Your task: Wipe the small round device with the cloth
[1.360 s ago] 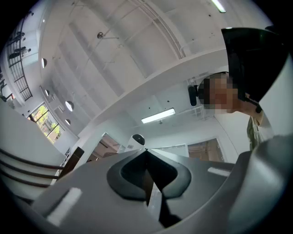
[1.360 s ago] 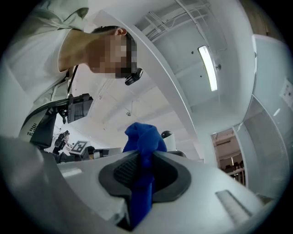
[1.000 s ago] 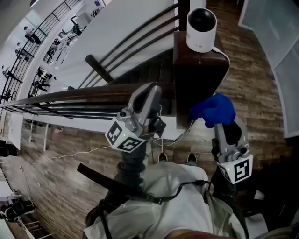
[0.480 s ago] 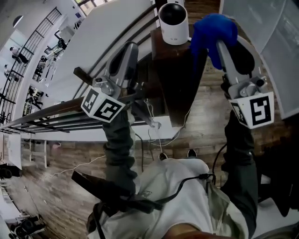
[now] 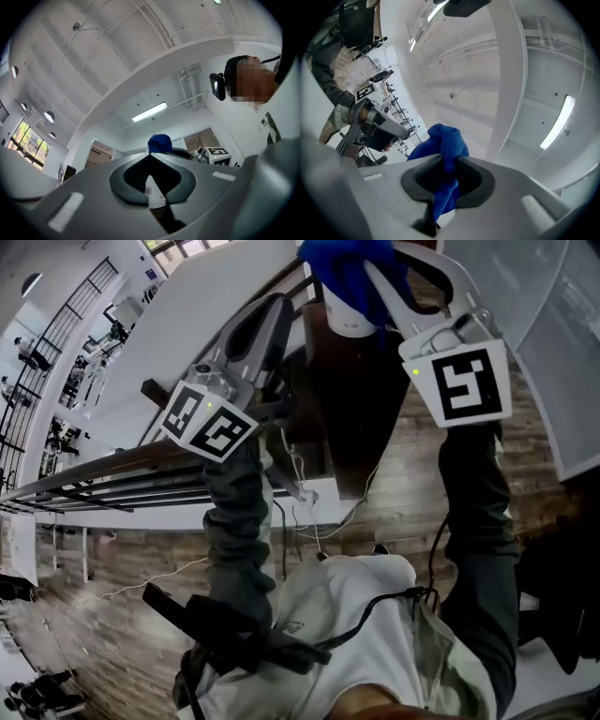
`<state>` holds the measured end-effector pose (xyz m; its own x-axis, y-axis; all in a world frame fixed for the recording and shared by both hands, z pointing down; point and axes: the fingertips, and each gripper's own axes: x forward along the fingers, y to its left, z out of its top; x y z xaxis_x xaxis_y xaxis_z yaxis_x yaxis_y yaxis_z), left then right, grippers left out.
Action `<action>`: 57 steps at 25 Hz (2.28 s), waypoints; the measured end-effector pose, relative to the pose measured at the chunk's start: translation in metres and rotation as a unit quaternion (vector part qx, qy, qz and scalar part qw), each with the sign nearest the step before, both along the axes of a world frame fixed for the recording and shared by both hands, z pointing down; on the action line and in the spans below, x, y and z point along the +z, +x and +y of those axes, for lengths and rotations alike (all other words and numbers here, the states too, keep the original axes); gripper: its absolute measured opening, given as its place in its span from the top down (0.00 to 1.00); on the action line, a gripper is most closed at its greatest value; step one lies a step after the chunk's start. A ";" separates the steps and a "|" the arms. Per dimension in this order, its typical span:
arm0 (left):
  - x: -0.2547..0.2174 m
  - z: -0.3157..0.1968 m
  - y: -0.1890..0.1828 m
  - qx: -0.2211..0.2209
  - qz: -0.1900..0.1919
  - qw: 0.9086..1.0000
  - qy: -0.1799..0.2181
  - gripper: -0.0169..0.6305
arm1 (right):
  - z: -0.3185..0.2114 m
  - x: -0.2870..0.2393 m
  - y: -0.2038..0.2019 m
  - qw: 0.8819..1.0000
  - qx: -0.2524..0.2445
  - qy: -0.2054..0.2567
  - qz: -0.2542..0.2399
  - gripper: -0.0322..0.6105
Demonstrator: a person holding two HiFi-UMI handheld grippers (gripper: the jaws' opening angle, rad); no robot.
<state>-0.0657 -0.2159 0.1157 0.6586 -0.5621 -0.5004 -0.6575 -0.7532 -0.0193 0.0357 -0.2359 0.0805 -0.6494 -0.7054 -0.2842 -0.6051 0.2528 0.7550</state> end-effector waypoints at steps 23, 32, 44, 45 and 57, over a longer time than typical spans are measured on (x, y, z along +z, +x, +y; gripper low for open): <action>0.011 -0.023 -0.001 0.025 0.013 1.000 0.011 0.98 | -0.026 0.066 0.033 0.993 0.061 -0.101 -0.004 0.85; 0.017 -0.028 0.003 0.030 0.016 0.999 0.003 0.98 | -0.025 0.009 0.029 0.995 0.088 -0.036 0.029 0.85; 0.019 -0.016 -0.026 0.009 0.030 1.000 0.002 0.98 | 0.010 0.017 -0.073 0.952 0.118 0.146 0.240 0.85; 0.017 -0.017 -0.026 0.008 0.030 1.000 0.002 0.98 | 0.012 0.023 -0.073 0.949 0.118 0.151 0.251 0.85; 0.031 -0.015 -0.033 -0.003 0.030 1.000 -0.006 0.98 | 0.013 0.033 -0.065 0.928 0.156 0.154 0.301 0.85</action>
<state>-0.0991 -0.2307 0.1469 0.6251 -0.5712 -0.5319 -0.6610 -0.7498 0.0283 -0.0295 -0.2225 0.1132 -0.5345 -0.8309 -0.1549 -0.0572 -0.1473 0.9874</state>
